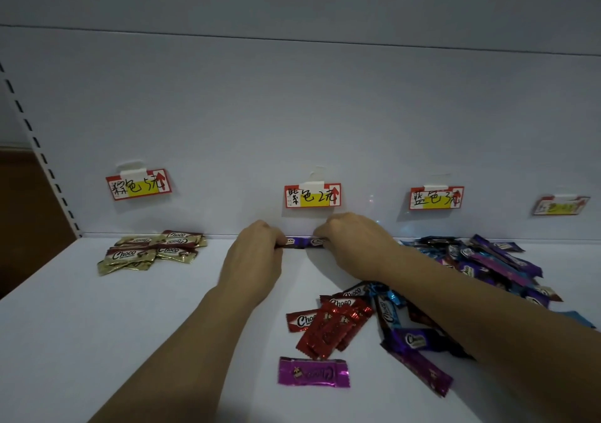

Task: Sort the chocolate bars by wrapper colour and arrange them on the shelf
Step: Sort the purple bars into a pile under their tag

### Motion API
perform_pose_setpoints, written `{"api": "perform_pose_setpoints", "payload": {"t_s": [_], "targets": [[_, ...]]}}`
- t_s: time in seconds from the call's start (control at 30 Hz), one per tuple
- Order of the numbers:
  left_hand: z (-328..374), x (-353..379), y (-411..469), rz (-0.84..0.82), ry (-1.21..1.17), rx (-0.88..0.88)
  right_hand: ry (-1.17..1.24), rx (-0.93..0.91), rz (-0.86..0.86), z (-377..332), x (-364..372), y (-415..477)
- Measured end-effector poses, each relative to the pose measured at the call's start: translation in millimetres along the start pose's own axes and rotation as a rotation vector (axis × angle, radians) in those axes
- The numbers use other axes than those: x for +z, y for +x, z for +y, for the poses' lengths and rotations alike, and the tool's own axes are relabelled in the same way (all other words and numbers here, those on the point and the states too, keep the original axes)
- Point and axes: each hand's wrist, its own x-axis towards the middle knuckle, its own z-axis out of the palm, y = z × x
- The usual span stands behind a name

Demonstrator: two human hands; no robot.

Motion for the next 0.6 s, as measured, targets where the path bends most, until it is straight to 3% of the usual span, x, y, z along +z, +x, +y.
{"api": "perform_pose_setpoints", "payload": {"t_s": [0.1, 0.3, 0.47, 0.6], "targets": [[2.5, -2.4, -3.9, 0.012, -0.003, 0.027, 0.129, 0.054, 0.097, 13.8, -21.1, -24.3], [32.9, 0.5, -16.3, -0.027, -0.102, 0.168, 0.198, 0.219, 0.117, 82.5, -38.6, -80.3], [70.3, 11.2, -32.9, -0.323, -0.148, 0.352, 0.246, 0.203, -0.181, 122.8, -14.5, -103.9], [82.3, 20.1, -35.4, -0.467, -0.028, 0.434, 0.274, 0.203, -0.238, 131.3, -13.7, -100.9]]}}
